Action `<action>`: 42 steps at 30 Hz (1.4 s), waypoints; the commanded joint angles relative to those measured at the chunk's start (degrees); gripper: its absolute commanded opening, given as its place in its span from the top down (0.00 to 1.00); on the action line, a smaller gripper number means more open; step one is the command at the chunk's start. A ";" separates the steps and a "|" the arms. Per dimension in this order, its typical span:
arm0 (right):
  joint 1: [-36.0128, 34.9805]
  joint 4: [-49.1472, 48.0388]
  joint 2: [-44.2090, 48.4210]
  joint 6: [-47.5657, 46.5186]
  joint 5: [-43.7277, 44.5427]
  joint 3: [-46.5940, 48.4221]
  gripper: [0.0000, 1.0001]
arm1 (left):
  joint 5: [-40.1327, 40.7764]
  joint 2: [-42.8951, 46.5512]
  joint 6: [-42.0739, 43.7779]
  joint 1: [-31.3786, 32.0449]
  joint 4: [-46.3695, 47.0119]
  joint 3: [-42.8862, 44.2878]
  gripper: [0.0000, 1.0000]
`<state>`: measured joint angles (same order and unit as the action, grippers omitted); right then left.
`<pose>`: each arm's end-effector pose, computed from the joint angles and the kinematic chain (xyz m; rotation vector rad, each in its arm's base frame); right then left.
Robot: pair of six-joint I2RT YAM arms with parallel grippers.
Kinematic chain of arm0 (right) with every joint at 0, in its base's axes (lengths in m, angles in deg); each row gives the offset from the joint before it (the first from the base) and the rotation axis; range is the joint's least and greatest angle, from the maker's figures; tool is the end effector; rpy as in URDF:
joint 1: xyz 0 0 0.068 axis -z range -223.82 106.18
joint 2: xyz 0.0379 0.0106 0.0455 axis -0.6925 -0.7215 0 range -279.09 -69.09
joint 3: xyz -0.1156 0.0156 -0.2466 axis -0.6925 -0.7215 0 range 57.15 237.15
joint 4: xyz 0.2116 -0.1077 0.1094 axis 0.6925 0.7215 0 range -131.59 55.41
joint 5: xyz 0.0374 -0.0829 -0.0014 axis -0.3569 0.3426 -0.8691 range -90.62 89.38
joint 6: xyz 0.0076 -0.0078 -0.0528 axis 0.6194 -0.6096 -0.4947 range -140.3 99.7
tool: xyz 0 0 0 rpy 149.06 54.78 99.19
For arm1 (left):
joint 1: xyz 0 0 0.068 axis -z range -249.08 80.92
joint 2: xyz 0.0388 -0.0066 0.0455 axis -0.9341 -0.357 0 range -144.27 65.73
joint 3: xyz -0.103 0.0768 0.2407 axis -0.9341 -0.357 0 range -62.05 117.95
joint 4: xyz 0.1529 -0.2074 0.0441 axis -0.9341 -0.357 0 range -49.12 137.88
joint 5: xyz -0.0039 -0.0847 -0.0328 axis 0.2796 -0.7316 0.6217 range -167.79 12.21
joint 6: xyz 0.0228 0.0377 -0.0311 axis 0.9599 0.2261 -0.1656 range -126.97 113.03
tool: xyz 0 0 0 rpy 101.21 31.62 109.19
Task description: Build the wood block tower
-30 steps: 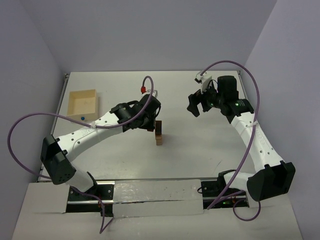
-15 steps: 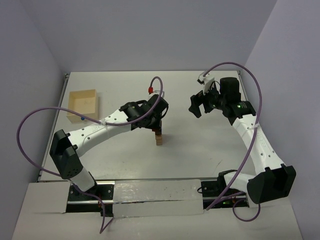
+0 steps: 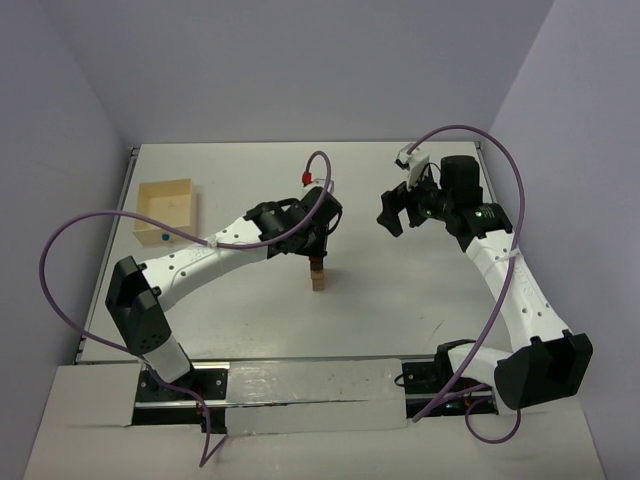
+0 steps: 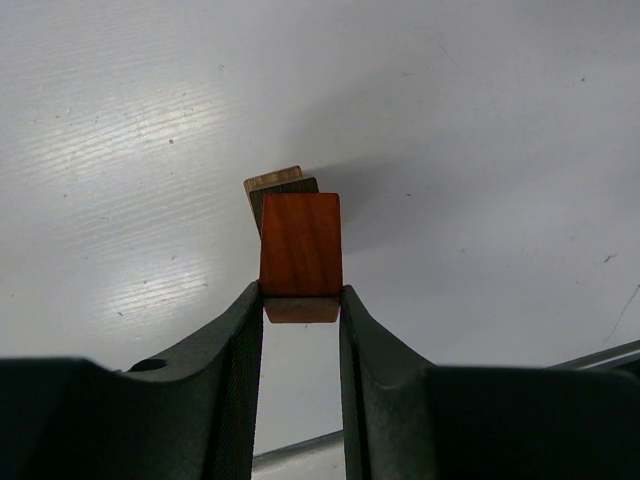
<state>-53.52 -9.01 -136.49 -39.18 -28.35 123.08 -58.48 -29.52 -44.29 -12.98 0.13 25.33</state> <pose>0.2460 0.0589 0.3519 -0.7851 1.9674 0.4274 0.2082 -0.2888 0.3134 0.2758 2.4678 -0.2691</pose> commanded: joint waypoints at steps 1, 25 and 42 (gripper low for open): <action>0.55 -1.73 2.13 0.46 -0.75 -0.37 0.00 | 0.11 -0.68 -0.16 0.41 1.07 2.49 0.92; 0.51 -1.73 2.35 0.72 -1.50 -0.45 0.00 | -0.15 -0.33 0.58 0.41 1.55 0.87 0.32; 0.44 -1.85 0.23 2.05 -2.98 -0.24 0.00 | -7.94 14.80 8.91 -14.55 8.13 2.87 0.01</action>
<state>-53.52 -9.01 -135.97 -38.92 -29.80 122.60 -61.47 -21.82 -37.86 -16.69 3.11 26.27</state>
